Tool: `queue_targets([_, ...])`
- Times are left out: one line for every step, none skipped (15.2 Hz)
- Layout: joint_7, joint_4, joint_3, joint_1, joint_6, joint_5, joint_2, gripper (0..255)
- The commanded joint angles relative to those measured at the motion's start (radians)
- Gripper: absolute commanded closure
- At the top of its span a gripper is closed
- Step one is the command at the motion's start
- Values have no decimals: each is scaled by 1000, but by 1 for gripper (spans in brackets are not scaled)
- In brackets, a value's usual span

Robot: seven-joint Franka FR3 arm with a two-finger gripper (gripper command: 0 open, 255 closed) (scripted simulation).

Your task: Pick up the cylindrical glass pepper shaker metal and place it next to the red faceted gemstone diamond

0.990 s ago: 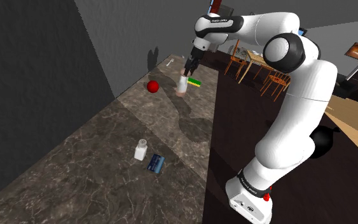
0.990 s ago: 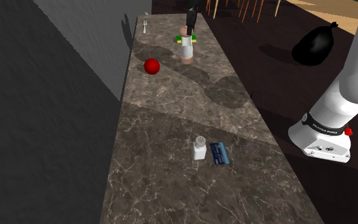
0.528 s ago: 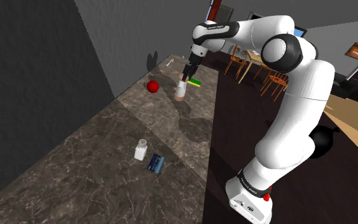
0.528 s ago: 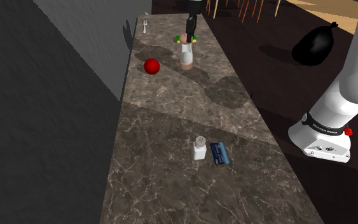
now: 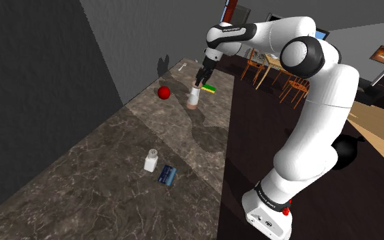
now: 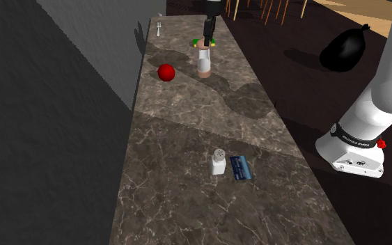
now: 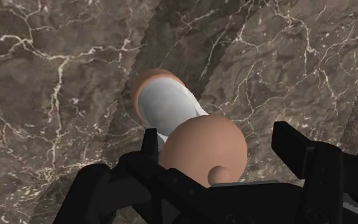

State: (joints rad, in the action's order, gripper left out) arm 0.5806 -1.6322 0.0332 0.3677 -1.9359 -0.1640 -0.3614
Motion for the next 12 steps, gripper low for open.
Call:
queue_targets([0,0,0,0,0,0,0,0])
queue_targets([0,0,0,0,0,0,0,0])
queue_targets([0,0,0,0,0,0,0,0])
queue_targets([0,0,0,0,0,0,0,0])
queue_targets([-1,24,-1,3,31,1,6,0])
queue_targets([-2,51,-3,5,62,3,11,0])
queue_targets([-4,79,-4,8,94,4,15,0])
queue_targets([-5,103,-5,10,120,5,16,0])
queue_targets([-5,103,-5,10,120,5,16,0])
queue_targets([-5,102,-5,10,120,5,17,0])
queue_targets([-5,103,-5,10,120,5,16,0])
queue_targets([-5,103,-5,10,120,5,16,0])
